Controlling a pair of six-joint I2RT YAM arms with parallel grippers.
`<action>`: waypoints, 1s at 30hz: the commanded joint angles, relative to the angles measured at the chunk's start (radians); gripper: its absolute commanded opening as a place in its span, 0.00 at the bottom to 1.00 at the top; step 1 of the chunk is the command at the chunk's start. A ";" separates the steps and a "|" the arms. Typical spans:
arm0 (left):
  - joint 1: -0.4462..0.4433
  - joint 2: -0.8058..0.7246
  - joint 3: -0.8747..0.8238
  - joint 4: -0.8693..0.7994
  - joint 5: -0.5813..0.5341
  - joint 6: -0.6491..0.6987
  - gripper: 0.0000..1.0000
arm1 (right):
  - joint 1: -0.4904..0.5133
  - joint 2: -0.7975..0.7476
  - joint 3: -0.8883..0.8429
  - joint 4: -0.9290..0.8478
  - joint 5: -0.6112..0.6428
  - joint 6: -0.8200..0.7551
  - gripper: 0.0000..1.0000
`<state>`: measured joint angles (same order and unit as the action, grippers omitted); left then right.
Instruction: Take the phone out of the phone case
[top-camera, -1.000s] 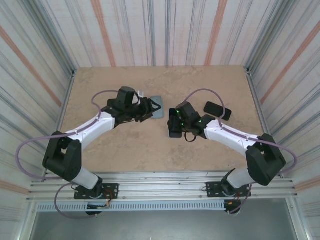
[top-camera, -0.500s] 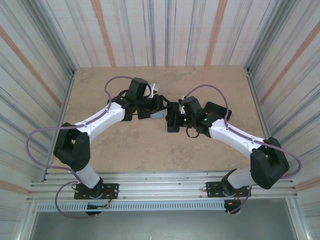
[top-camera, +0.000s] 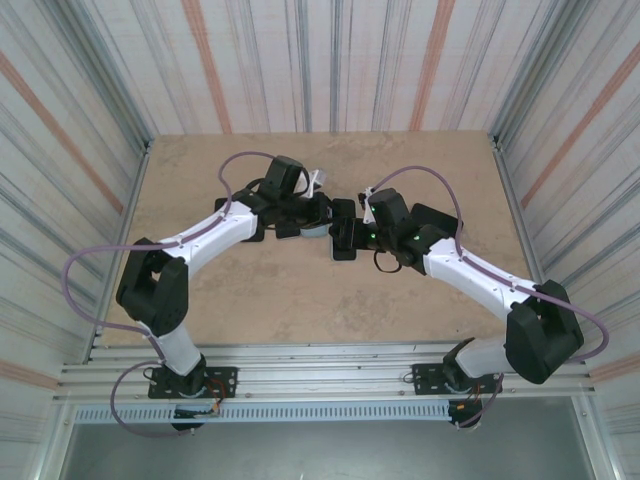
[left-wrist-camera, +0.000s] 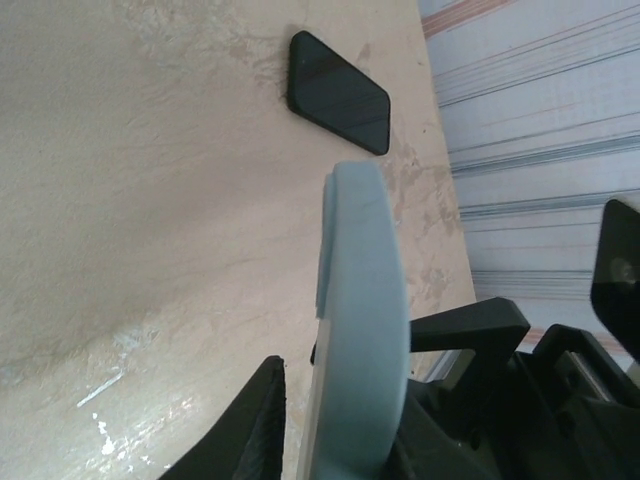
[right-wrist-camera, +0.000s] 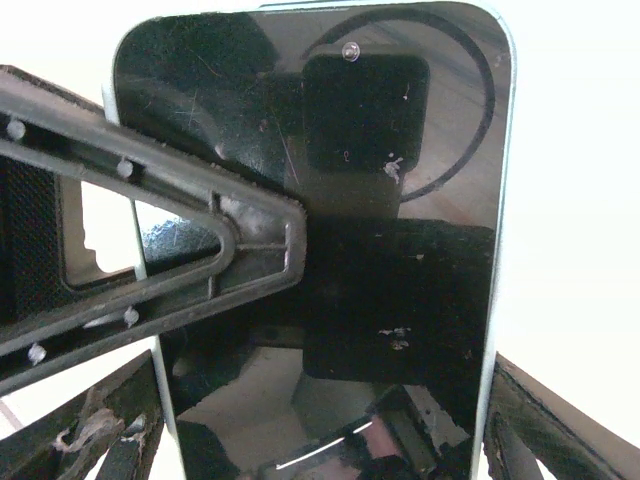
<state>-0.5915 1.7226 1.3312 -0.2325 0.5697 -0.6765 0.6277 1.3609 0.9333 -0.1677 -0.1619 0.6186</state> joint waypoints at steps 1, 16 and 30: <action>0.000 -0.007 -0.003 0.050 0.029 -0.037 0.21 | -0.008 -0.025 0.036 0.054 -0.038 -0.013 0.46; 0.077 -0.075 -0.068 0.353 -0.024 -0.320 0.14 | -0.017 -0.183 -0.109 0.127 0.020 0.115 0.77; 0.114 -0.119 -0.105 0.572 -0.076 -0.568 0.13 | -0.018 -0.268 -0.321 0.608 0.002 0.425 0.63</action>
<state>-0.4728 1.6691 1.2385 0.2146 0.5003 -1.1542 0.6064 1.0824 0.6289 0.2535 -0.1513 0.9409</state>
